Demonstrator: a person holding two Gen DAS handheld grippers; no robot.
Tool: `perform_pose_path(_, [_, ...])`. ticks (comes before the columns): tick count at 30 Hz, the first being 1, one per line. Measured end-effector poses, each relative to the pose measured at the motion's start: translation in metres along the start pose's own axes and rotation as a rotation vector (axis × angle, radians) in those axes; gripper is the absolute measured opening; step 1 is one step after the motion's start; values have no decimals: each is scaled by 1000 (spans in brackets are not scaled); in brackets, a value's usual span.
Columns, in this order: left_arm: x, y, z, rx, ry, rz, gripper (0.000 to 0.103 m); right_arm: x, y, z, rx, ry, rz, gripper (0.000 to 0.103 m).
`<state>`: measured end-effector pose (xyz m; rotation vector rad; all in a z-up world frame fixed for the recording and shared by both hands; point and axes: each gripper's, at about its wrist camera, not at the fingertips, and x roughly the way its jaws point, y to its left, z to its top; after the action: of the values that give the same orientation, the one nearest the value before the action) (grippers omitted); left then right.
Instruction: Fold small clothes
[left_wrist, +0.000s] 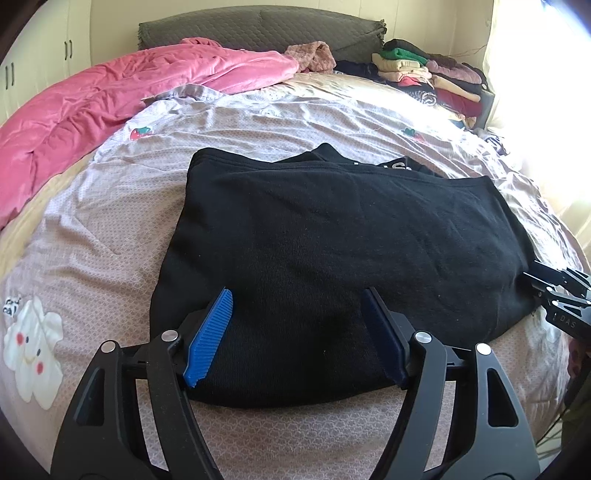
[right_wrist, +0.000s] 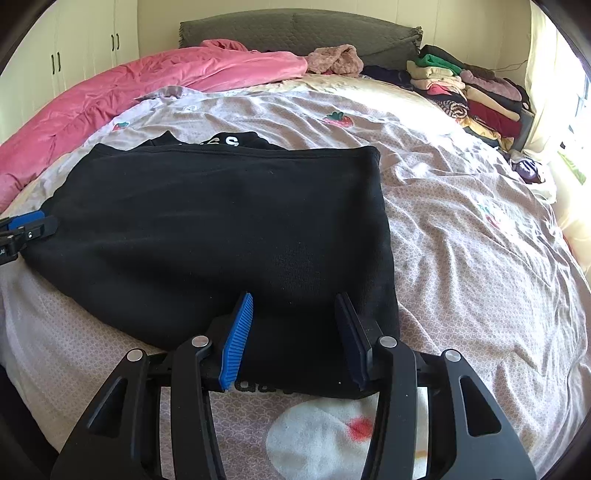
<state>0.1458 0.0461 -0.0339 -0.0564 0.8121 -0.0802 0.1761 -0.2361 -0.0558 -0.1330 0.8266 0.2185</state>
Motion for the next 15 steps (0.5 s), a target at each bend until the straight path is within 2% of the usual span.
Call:
perform_pose_path(7, [-6,0,-1,-8,-10,-8,66,-5,1,0,16,-1,1,45])
perform_pose_path(15, [-17,-3,-2,-9,-25,-19,71,-18,5,0,26,-14,23,51])
